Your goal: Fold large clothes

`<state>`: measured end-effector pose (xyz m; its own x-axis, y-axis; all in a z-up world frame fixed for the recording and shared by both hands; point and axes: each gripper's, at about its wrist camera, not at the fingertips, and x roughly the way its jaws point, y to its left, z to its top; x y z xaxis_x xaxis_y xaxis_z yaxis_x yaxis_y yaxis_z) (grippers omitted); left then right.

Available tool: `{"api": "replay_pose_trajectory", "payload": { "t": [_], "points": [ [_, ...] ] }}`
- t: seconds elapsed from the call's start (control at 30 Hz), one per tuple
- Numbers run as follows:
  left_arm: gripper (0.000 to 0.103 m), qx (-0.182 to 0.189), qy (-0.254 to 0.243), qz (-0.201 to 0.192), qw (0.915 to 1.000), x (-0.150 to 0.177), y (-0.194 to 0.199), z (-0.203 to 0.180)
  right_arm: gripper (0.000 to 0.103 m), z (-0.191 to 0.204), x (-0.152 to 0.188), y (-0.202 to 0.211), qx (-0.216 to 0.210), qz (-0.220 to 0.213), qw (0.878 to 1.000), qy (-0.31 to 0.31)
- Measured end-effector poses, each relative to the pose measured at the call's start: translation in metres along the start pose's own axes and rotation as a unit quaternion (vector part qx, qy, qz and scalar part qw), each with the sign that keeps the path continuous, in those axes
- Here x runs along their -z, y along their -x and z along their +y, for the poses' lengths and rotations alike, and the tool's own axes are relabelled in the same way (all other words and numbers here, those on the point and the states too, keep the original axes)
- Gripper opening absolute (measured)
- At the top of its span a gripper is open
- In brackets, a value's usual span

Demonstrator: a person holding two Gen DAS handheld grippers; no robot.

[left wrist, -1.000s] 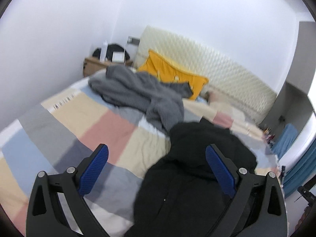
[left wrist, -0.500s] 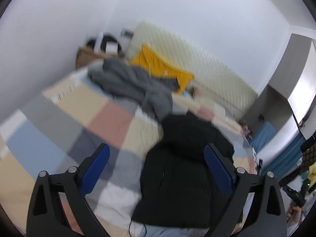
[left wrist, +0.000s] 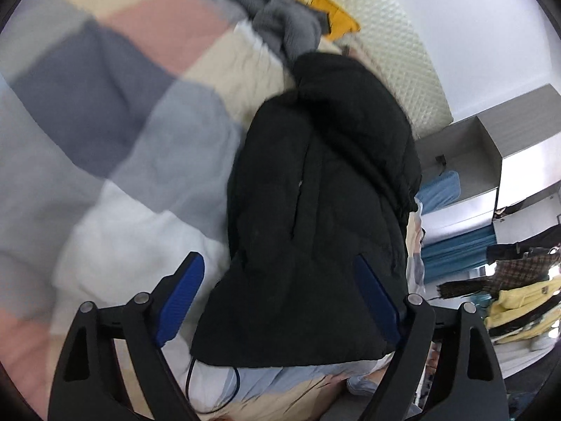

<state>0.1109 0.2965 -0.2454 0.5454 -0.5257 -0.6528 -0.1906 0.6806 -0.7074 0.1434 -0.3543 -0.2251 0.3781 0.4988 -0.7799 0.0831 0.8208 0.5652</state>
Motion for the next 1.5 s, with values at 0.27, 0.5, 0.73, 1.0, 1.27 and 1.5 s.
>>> {"api": "replay_pose_trajectory", "payload": {
  "t": [0.27, 0.5, 0.73, 1.0, 1.27, 1.5],
  "points": [
    [0.087, 0.014, 0.003, 0.032, 0.9994, -0.002, -0.027, 0.015, 0.065, -0.014, 0.003, -0.049, -0.027, 0.050, 0.998, -0.015],
    [0.077, 0.147, -0.017, 0.042, 0.9881, 0.006, -0.022, 0.011, 0.078, 0.023, 0.001, -0.047, -0.118, 0.042, 0.992, 0.033],
    [0.077, 0.088, -0.009, 0.082, 0.9928, 0.016, -0.041, 0.019, 0.077, 0.005, 0.008, -0.072, -0.061, 0.056, 0.997, 0.010],
    [0.079, 0.167, -0.031, 0.054, 0.9840, 0.019, -0.040, -0.014, 0.078, 0.050, 0.013, -0.051, -0.177, 0.031, 0.981, 0.068],
    [0.027, 0.093, -0.002, 0.037, 0.9949, 0.017, -0.060, -0.021, 0.018, 0.026, 0.011, -0.058, -0.138, 0.006, 0.990, -0.018],
    [0.008, 0.087, -0.019, 0.000, 0.9960, -0.003, -0.019, -0.067, 0.008, 0.061, 0.019, 0.014, -0.137, -0.099, 0.986, -0.012]
  ]
}}
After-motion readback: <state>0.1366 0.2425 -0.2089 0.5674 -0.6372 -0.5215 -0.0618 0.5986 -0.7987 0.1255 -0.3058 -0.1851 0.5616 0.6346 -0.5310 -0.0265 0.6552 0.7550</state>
